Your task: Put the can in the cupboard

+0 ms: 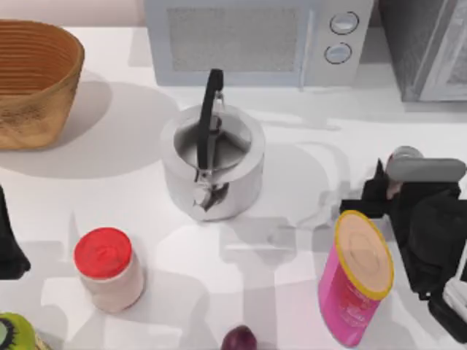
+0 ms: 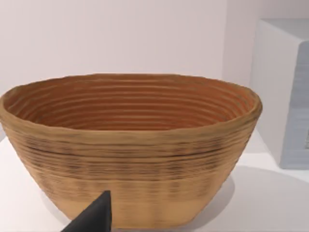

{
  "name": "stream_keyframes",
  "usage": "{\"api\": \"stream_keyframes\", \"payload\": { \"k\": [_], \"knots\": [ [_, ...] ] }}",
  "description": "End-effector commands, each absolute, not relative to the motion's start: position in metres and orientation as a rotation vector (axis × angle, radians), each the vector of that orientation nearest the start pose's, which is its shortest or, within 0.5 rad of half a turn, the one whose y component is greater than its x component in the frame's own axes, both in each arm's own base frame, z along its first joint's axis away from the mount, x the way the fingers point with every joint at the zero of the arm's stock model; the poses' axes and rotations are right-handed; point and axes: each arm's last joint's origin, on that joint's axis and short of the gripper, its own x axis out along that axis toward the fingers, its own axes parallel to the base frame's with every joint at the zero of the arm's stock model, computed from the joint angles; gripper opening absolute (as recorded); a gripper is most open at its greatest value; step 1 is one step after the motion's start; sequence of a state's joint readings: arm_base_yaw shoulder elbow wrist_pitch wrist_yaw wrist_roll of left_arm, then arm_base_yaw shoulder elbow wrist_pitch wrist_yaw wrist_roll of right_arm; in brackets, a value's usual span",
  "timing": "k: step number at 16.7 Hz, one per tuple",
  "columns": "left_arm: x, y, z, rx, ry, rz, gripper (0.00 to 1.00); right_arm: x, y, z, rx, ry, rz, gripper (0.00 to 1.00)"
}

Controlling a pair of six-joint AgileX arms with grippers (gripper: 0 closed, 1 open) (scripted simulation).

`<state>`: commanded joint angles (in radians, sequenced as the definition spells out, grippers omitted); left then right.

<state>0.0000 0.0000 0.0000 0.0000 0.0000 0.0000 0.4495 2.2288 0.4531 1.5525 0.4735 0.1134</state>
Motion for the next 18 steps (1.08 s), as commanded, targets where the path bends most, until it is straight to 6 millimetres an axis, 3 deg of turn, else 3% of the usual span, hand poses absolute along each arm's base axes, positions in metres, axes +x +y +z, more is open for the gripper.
{"api": "stream_keyframes", "payload": {
  "k": [2, 12, 18],
  "knots": [
    [0.106, -0.001, 0.160, 0.000, 0.000, 0.000, 1.00, 0.265, 0.114, 0.035, 0.003, 0.194, -0.011, 0.00],
    [0.106, -0.001, 0.160, 0.000, 0.000, 0.000, 1.00, 0.266, 0.115, 0.038, 0.005, 0.192, -0.008, 0.00],
    [0.106, -0.001, 0.160, 0.000, 0.000, 0.000, 1.00, 0.278, 0.122, 0.085, 0.006, 0.180, -0.002, 0.00]
  ]
}}
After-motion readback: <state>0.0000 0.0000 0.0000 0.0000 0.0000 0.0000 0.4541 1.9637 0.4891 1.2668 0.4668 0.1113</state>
